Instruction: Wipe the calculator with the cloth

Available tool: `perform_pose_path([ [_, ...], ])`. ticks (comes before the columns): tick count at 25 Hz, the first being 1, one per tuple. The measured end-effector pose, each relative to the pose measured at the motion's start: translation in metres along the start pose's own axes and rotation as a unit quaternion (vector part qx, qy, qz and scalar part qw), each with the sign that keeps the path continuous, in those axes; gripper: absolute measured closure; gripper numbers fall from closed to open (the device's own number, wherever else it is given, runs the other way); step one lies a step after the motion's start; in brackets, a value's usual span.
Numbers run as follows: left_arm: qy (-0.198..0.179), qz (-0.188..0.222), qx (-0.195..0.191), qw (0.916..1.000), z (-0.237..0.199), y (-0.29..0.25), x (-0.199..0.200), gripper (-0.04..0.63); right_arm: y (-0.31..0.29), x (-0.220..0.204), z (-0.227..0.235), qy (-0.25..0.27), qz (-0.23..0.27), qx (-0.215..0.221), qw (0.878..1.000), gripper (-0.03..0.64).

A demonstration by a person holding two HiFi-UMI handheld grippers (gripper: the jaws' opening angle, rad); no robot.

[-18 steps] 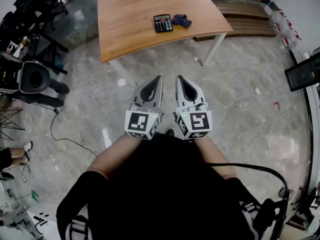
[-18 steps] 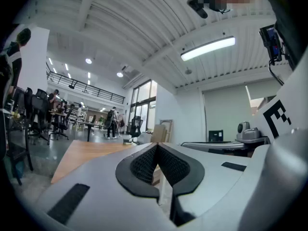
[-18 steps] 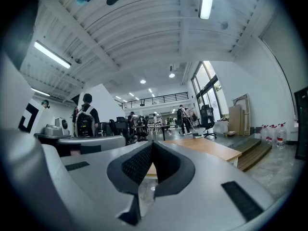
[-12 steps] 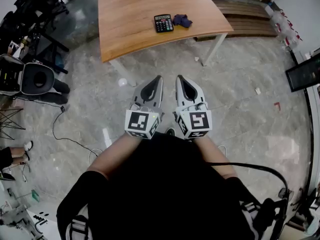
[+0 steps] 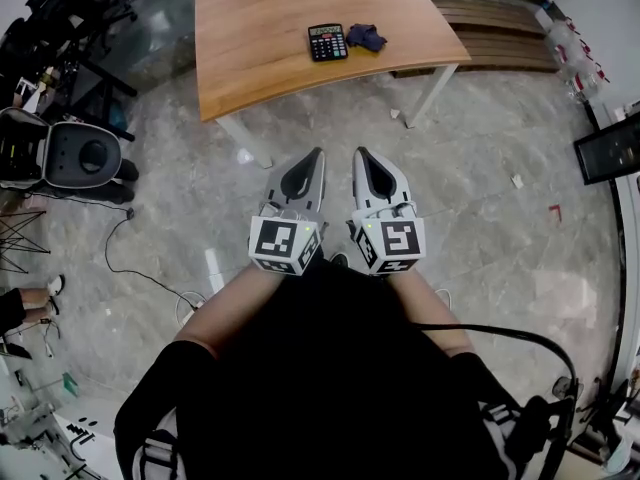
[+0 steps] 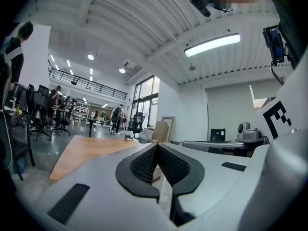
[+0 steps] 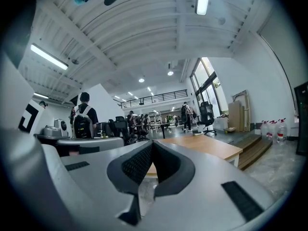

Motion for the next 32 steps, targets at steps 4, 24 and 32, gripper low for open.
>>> perform_pose_path([
  [4, 0.007, -0.004, 0.006, 1.0, -0.014, -0.019, -0.004, 0.589, -0.022, -0.007, 0.011, -0.001, -0.009, -0.002, 1.0, 0.603],
  [24, 0.056, -0.053, 0.007, 0.997, -0.181, -0.248, -0.021, 0.589, -0.269, -0.077, 0.095, -0.008, -0.085, -0.006, 0.996, 0.601],
  [32, 0.074, -0.068, 0.003, 0.9949, -0.271, -0.348, -0.004, 0.589, -0.404, -0.084, 0.121, 0.005, -0.116, -0.006, 0.993, 0.601],
])
Point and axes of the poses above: the fingertips, and each gripper's own axes: y backward along the fingers, z to its right, x out of its top, the point moved 4 cm from there along y, backward along the fingers, and after that the axes turned 12 degrees about y, right-handed, at the moved point
